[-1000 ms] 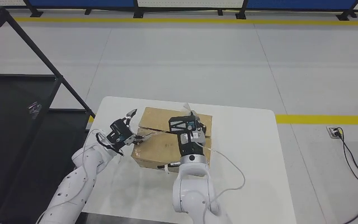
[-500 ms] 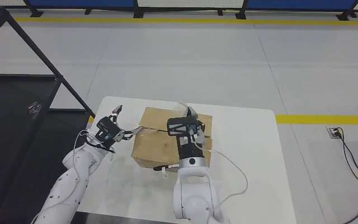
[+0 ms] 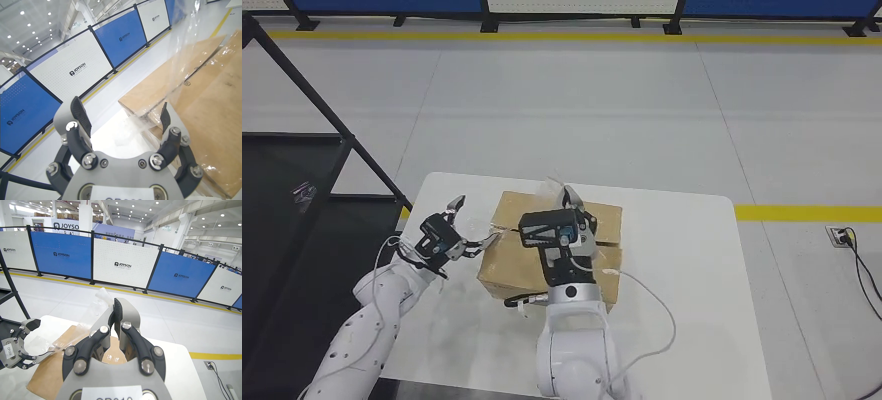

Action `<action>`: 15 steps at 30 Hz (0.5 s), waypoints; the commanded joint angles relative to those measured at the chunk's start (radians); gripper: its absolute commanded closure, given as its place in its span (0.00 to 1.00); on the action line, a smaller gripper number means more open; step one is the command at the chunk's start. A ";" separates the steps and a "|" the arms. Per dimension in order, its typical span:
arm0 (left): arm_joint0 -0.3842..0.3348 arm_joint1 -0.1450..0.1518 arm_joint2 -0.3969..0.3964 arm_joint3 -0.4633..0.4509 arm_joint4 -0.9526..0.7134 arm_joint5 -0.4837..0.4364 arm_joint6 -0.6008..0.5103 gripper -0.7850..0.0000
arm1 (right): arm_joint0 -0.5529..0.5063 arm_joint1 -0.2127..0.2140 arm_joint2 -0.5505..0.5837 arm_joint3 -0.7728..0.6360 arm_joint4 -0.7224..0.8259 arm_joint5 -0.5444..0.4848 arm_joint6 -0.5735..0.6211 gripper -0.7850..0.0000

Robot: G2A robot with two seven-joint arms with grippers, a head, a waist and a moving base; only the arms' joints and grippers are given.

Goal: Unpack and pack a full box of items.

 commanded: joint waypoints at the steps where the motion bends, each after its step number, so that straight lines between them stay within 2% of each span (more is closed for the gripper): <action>1: -0.004 -0.001 0.004 0.004 -0.002 -0.002 -0.001 0.00 | -0.001 -0.002 -0.007 -0.002 -0.019 0.002 -0.003 1.00; 8: -0.011 -0.001 0.012 0.011 -0.007 -0.005 0.000 0.00 | -0.011 -0.009 -0.020 -0.006 -0.073 0.003 -0.001 1.00; 15: -0.007 0.003 0.007 -0.001 -0.008 -0.011 0.012 0.00 | 0.009 -0.021 0.002 0.056 -0.150 0.041 0.056 1.00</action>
